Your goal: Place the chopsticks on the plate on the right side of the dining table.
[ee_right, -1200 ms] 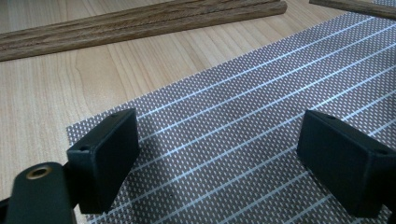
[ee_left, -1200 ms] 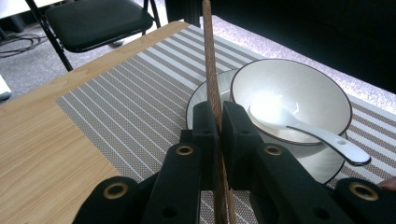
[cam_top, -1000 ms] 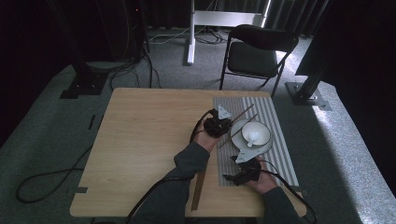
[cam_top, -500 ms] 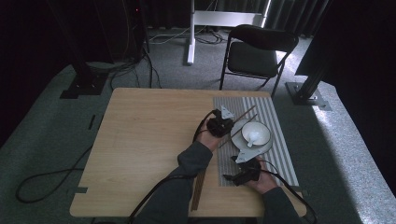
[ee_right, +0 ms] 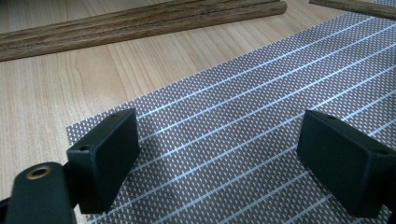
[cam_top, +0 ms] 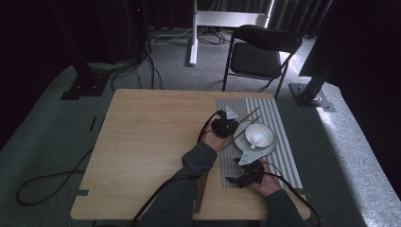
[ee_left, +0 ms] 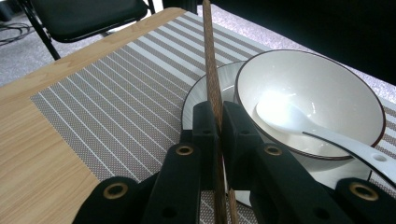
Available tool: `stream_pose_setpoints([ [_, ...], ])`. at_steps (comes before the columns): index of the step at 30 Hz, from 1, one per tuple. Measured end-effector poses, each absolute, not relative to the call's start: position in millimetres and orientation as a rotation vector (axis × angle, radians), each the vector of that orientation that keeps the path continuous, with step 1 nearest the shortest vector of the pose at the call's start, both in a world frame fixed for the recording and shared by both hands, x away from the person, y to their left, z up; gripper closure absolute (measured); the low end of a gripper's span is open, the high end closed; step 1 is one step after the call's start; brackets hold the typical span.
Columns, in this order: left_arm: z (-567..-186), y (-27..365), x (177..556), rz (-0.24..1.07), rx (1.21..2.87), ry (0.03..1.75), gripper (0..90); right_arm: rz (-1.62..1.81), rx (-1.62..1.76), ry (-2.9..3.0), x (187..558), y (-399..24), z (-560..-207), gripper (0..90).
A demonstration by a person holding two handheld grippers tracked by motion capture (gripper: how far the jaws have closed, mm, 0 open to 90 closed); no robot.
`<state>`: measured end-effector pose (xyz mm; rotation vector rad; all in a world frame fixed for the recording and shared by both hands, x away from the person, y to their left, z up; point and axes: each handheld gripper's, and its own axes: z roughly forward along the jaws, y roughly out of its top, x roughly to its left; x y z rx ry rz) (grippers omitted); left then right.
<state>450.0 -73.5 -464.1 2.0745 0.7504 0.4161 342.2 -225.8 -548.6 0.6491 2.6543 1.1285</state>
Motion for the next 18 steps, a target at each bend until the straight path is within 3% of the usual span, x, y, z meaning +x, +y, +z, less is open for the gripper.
stream_pose_setpoints([
  [18,-472.3,-82.3,462.4,0.387,2.083,0.791,84.9,1.127,0.646,2.654,342.4,-226.0,-548.6,12.2],
])
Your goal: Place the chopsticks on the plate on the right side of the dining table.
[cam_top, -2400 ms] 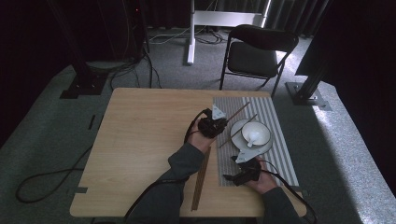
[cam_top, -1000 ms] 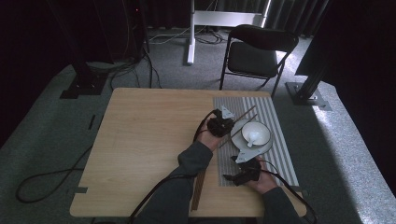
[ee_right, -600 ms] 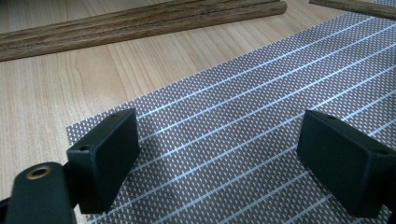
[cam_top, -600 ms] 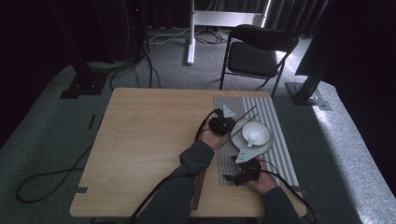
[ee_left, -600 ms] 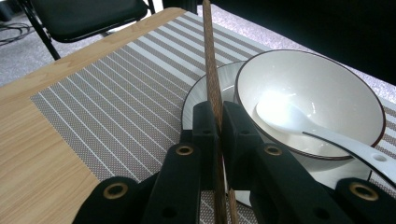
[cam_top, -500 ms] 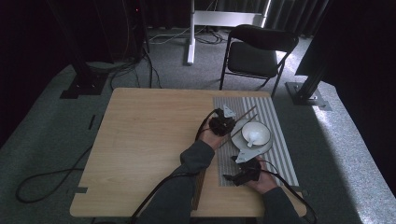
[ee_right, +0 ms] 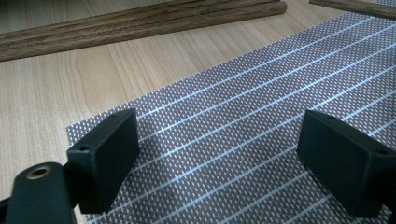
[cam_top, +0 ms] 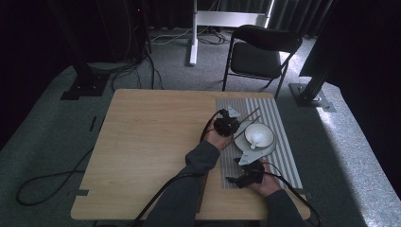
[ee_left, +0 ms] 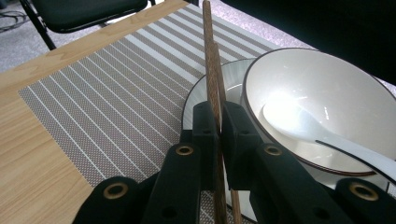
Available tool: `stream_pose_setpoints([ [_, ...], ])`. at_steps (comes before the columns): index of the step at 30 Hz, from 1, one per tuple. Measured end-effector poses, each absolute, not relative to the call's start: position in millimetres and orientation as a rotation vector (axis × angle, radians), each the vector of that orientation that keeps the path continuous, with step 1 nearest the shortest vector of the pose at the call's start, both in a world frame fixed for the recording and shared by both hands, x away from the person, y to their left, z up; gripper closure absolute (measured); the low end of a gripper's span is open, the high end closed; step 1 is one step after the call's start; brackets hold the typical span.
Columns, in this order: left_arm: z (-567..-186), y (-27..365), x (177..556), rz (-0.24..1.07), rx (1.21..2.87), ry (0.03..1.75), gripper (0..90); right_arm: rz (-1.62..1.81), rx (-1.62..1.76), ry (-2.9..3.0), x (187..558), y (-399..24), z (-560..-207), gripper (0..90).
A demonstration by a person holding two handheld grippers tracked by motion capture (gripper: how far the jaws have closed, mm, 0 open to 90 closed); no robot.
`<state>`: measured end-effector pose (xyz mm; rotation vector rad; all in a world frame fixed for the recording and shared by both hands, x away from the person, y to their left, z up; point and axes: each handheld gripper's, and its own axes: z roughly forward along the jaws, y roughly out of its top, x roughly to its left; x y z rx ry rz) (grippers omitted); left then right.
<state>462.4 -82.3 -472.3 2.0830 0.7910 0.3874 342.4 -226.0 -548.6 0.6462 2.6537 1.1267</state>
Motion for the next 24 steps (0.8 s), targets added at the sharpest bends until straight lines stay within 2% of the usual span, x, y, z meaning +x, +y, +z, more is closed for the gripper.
stream_pose_setpoints([
  [24,-500.9,-91.7,472.0,0.332,2.144,0.833,84.9,1.127,0.646,2.653,342.4,-225.9,-548.6,12.2],
])
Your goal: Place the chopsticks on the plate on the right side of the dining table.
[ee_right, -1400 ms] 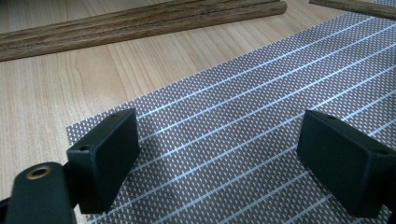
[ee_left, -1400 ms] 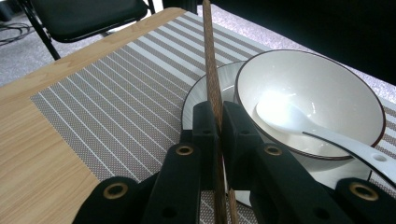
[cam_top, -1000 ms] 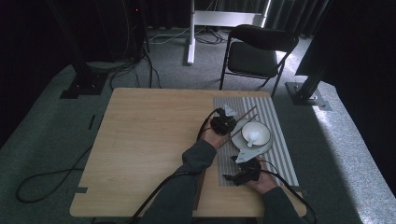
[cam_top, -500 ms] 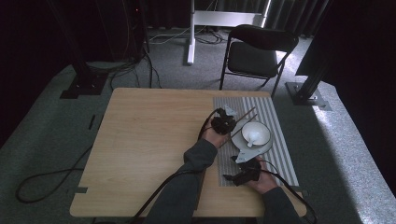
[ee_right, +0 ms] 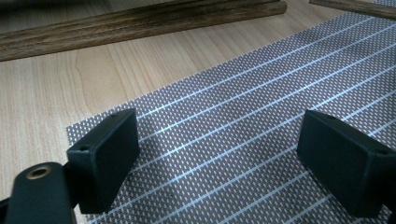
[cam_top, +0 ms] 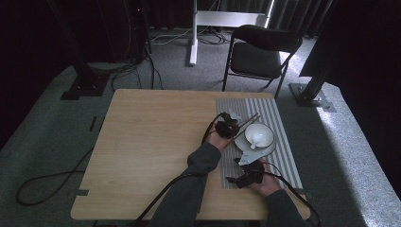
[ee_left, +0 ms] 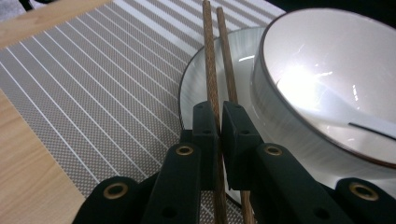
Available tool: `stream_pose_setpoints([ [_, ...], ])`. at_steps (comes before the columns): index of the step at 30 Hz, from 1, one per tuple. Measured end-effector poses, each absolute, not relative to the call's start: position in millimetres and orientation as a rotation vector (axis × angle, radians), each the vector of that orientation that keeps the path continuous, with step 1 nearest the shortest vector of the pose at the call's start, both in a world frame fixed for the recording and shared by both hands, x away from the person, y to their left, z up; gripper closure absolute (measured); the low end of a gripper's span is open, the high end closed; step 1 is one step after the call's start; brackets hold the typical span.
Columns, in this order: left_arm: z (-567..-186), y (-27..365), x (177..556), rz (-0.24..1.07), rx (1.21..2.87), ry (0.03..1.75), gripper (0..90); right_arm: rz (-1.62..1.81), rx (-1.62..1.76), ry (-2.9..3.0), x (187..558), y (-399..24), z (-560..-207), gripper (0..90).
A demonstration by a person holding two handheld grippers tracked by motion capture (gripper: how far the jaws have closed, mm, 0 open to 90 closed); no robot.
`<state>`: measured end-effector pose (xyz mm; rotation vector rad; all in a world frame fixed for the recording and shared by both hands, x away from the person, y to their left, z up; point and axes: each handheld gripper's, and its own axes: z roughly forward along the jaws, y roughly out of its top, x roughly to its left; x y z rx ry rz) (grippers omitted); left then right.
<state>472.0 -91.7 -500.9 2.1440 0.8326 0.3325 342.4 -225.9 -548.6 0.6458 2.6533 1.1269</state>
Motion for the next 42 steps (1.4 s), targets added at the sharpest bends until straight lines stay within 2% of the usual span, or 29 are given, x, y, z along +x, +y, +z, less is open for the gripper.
stream_pose_setpoints([
  [42,-506.0,-96.9,474.8,0.245,2.160,0.821,84.3,1.126,0.648,2.654,342.3,-225.9,-548.6,12.2],
])
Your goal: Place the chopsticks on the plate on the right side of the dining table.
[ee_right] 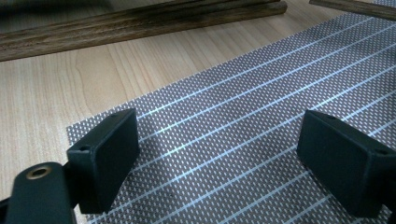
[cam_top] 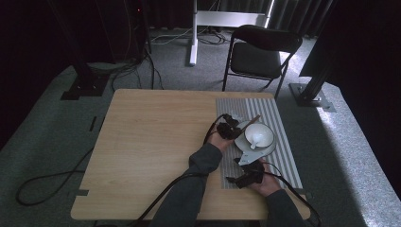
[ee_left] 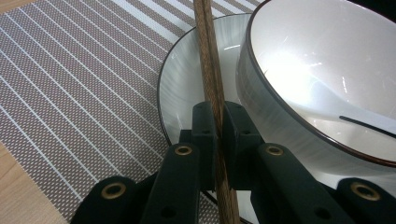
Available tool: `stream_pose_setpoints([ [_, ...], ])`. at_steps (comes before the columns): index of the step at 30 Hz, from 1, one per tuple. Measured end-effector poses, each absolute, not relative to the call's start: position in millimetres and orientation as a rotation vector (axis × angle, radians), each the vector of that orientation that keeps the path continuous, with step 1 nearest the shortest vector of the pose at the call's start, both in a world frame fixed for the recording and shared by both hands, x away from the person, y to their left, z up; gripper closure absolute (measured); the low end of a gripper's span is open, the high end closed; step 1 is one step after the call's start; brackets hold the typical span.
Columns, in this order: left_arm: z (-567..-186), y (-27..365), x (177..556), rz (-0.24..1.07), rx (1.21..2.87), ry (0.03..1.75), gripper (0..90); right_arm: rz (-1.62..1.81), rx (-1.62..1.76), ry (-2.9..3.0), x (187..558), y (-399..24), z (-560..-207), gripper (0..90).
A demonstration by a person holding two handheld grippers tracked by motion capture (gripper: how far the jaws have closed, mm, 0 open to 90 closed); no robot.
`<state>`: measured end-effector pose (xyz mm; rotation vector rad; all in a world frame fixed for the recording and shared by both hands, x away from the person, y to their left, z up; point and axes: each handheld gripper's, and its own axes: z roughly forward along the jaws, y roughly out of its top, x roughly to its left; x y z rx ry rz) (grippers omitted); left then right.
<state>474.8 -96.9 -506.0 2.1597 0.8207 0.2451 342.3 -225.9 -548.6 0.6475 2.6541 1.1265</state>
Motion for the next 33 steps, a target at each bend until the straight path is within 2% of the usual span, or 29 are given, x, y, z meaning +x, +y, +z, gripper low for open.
stream_pose_setpoints([
  [17,-504.3,-94.3,475.4,0.225,2.144,0.827,80.3,1.126,0.648,2.654,342.3,-225.9,-548.6,12.2],
  [33,-484.2,-62.3,451.9,0.274,2.114,0.824,64.2,1.129,0.649,2.655,342.2,-225.8,-548.6,12.3],
])
